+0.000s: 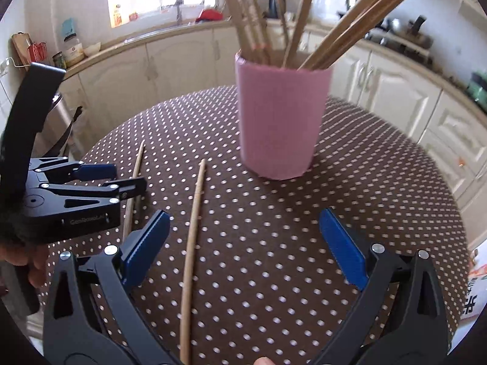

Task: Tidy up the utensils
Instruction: 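Close the right gripper on one chopstick while the left gripper grasps another, then lift both held chopsticks and carry them over the pink cup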

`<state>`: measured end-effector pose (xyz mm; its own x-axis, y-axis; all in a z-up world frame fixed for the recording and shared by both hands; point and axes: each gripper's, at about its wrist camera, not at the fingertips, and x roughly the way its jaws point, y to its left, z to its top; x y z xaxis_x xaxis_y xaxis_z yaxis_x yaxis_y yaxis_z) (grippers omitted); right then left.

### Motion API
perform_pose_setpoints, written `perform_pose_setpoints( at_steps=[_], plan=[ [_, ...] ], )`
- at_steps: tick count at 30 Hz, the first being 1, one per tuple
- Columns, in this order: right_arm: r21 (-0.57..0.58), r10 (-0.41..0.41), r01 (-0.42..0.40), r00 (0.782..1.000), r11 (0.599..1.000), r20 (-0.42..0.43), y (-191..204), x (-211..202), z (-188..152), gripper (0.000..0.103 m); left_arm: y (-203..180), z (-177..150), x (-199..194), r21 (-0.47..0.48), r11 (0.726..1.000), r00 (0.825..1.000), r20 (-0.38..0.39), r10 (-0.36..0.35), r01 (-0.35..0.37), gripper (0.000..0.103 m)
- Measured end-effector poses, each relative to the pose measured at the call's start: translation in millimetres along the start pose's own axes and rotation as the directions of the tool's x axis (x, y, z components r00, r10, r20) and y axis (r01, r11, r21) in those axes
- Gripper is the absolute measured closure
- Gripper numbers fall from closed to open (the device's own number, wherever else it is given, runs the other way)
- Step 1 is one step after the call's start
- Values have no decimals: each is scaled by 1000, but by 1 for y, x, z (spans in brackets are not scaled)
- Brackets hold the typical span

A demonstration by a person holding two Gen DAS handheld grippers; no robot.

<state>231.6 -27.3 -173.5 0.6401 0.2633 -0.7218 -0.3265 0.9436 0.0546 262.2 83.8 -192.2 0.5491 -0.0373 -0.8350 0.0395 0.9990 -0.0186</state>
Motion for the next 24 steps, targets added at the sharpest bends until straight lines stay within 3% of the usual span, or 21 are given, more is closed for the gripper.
perform_pose_setpoints(
  at_steps=[2,4,7,11,13,17,24],
  plan=[
    [-2,22,-22,999,1000,-39,4,8,7,7,0,3,2,-4,1000,1000,10,-6,6,61],
    [-16,31,-32,998,999,-63,10,13,12,8,2,13,6,3,1000,1000,14,-4,4,79],
    [-56,51,-57,992,997,-112,21,23,21,27,-1,16,8,-5,998,998,12,-63,63,92],
    [-113,64,-89,976,990,-208,37,41,25,56,-9,15,10,36,998,998,24,-55,54,94],
    [-134,52,-82,975,988,-214,42,44,27,58,-13,14,9,44,997,998,28,-61,60,95],
    [-127,65,-95,972,987,-228,41,46,33,94,-20,12,8,46,995,996,32,-88,87,97],
    [-63,115,-130,973,990,-200,22,34,30,97,-34,5,-12,57,989,987,76,-138,134,97]
  ],
)
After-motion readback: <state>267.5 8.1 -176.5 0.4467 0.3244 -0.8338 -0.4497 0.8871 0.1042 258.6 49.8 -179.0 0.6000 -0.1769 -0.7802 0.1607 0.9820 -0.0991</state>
